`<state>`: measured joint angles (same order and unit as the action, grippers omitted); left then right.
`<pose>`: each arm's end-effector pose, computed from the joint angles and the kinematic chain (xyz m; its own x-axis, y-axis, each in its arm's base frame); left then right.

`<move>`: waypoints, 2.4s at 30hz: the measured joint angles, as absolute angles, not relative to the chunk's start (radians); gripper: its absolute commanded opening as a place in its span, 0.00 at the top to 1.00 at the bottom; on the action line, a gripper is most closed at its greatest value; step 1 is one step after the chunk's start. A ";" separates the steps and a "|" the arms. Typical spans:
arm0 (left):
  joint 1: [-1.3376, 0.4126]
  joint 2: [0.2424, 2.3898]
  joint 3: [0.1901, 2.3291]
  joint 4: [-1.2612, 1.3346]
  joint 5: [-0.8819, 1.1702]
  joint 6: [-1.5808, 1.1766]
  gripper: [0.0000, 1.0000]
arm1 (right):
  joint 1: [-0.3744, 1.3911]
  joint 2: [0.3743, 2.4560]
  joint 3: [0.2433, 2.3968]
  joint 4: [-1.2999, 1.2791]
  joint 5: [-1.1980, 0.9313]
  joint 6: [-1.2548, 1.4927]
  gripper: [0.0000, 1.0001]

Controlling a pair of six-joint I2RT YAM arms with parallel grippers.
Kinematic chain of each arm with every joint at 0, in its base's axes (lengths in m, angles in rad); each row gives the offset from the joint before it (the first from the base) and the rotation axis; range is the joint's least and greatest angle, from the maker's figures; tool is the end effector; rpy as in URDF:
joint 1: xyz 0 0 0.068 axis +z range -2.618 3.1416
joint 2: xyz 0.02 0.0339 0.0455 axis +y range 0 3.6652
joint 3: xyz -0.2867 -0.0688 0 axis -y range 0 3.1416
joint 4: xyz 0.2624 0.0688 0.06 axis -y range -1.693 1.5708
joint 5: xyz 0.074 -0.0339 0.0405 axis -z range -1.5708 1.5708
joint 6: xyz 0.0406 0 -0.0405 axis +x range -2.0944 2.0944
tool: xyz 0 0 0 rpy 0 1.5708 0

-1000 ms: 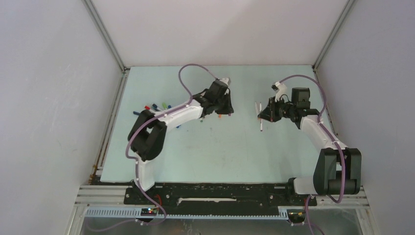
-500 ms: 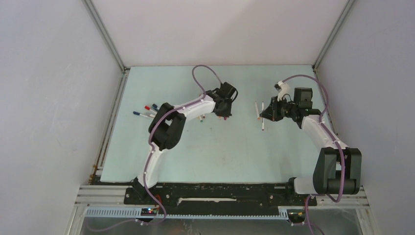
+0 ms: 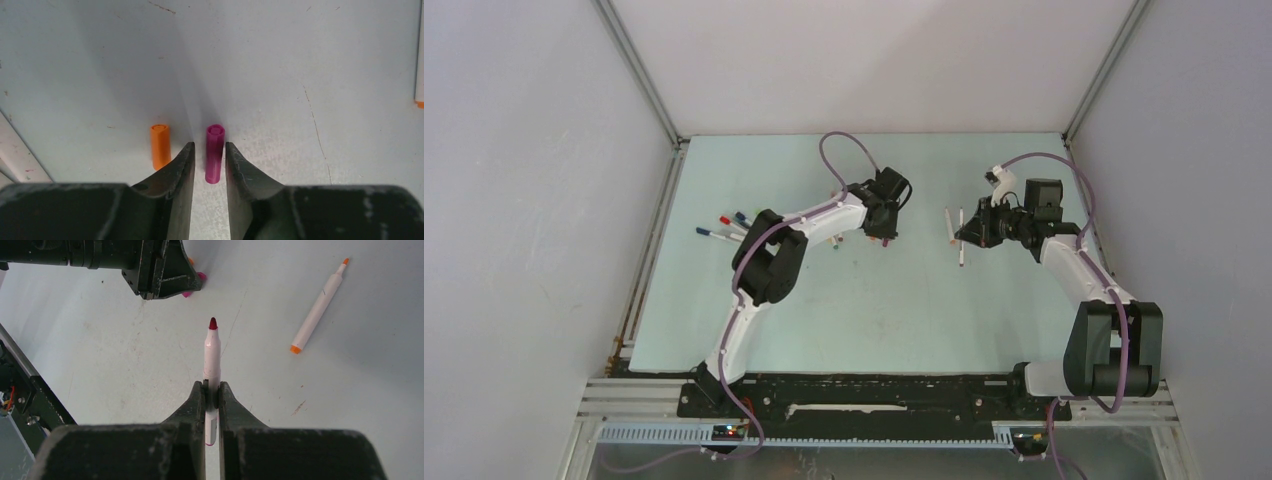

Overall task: Open the pen caps
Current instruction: Place the pen cap at the center of the board, then place the pen at the center of the board.

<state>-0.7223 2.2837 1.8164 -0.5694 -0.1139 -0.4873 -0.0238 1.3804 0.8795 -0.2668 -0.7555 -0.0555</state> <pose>0.3985 -0.3450 0.1673 -0.8579 0.1359 -0.4956 0.2396 0.9589 -0.1519 0.2998 0.0207 0.2497 -0.6668 -0.0245 -0.7448 -0.5137 0.7392 0.4355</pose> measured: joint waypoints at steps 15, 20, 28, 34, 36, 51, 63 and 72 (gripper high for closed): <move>-0.722 2.151 1.731 -0.532 -0.117 -0.487 0.56 | -0.040 1.413 0.880 -0.266 -0.712 -0.056 0.98; -0.722 1.902 1.557 -0.433 -0.118 -0.475 0.49 | -0.040 1.454 0.893 -0.273 -0.652 -0.056 0.94; -0.719 1.463 1.118 -0.237 -0.209 -0.464 0.14 | -0.020 1.665 1.124 -0.366 -0.577 -0.061 0.93; -0.695 1.232 0.884 -0.155 -0.307 -0.469 0.00 | -0.021 1.802 1.229 -0.435 -0.539 -0.060 0.90; -0.669 1.186 0.830 -0.134 -0.308 -0.474 0.00 | -0.022 1.848 1.266 -0.453 -0.530 -0.061 0.89; -0.595 1.130 0.664 -0.050 -0.241 -0.545 0.00 | -0.053 2.106 1.494 -0.590 -0.545 -0.040 0.71; -0.574 1.181 0.664 0.022 -0.150 -0.606 0.01 | -0.085 2.099 1.494 -0.627 -0.623 -0.043 0.64; -0.513 1.267 0.673 0.042 -0.076 -0.679 0.08 | -0.106 1.831 1.463 -0.752 -0.817 -0.203 0.62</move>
<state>-0.5133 1.2671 0.6731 0.0418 -0.0761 -0.6792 -0.1062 1.8313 1.4631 -0.7517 -0.8165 -0.2028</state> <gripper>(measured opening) 0.937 0.373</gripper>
